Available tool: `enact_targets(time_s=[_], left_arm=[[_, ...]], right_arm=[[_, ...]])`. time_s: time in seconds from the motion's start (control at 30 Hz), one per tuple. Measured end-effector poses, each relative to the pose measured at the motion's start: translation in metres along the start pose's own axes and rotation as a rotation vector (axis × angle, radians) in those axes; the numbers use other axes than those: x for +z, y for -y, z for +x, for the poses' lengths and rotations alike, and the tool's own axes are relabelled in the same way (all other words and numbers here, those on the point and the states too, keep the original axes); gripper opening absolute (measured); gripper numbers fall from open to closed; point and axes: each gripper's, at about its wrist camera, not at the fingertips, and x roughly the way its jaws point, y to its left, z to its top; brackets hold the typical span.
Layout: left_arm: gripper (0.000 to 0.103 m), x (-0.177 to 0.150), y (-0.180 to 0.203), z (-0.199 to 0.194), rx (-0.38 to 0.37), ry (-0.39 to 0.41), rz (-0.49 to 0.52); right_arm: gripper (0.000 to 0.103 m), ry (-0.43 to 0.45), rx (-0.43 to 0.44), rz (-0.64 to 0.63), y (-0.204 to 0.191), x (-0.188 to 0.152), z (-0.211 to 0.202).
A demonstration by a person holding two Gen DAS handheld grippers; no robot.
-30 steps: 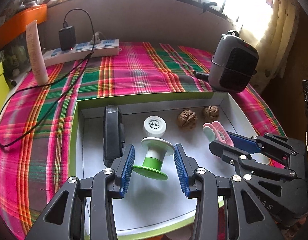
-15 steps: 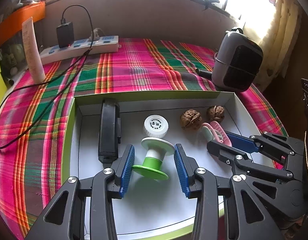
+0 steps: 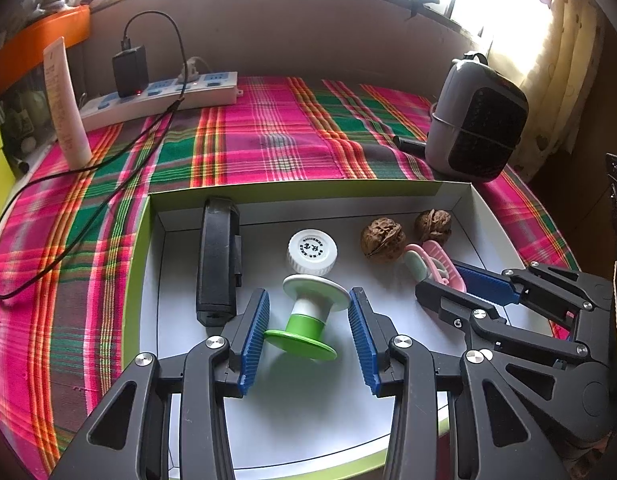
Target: Organize objects
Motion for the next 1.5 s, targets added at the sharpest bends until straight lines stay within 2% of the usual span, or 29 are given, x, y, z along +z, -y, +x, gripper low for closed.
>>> enact_targets(time_s=[0.57, 0.73, 1.5], left_arm=[[0.04, 0.0, 0.0, 0.001, 0.005, -0.002, 0.008], [0.043, -0.002, -0.002, -0.001, 0.013, -0.004, 0.001], [0.044, -0.011, -0.001, -0.033, -0.011, 0.043, -0.009]], right_arm=[[0.024, -0.003, -0.005, 0.002, 0.0, 0.0, 0.0], [0.036, 0.005, -0.007, 0.005, 0.002, 0.001, -0.004], [0.037, 0.044, -0.016, 0.046, 0.002, -0.012, -0.029]])
